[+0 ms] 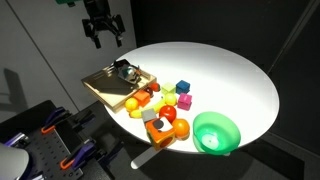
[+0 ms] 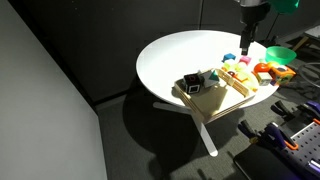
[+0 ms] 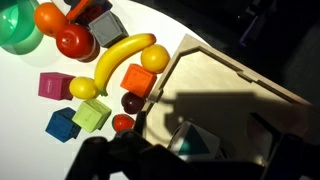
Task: Put one square plush toy in the box
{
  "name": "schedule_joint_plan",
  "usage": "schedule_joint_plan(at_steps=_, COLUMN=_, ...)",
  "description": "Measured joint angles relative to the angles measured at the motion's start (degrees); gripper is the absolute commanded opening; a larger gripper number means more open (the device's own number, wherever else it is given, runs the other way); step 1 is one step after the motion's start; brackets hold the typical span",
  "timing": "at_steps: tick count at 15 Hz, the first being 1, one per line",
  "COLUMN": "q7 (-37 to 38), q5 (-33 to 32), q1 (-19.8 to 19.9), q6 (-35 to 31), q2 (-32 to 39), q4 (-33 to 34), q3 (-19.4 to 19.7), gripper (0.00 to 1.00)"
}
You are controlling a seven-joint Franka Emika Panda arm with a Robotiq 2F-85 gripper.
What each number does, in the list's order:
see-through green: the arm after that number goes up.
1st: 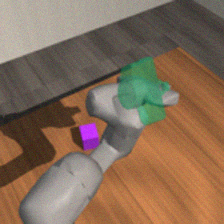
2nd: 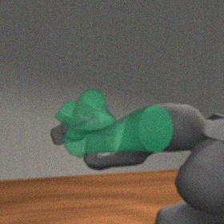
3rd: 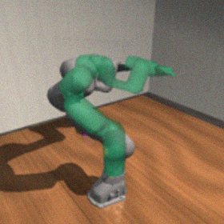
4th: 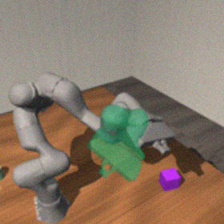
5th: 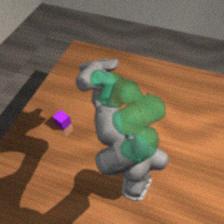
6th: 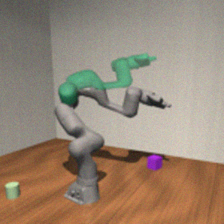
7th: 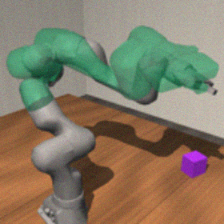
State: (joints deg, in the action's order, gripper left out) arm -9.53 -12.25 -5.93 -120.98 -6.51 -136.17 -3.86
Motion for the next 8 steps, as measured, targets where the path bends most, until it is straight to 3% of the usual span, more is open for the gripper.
schedule_joint_plan(at_steps=8, q7=3.13, q5=8.56, q1=1.54, q6=0.36, q2=-9.15, q4=-2.49, q3=1.61, gripper=1.00)
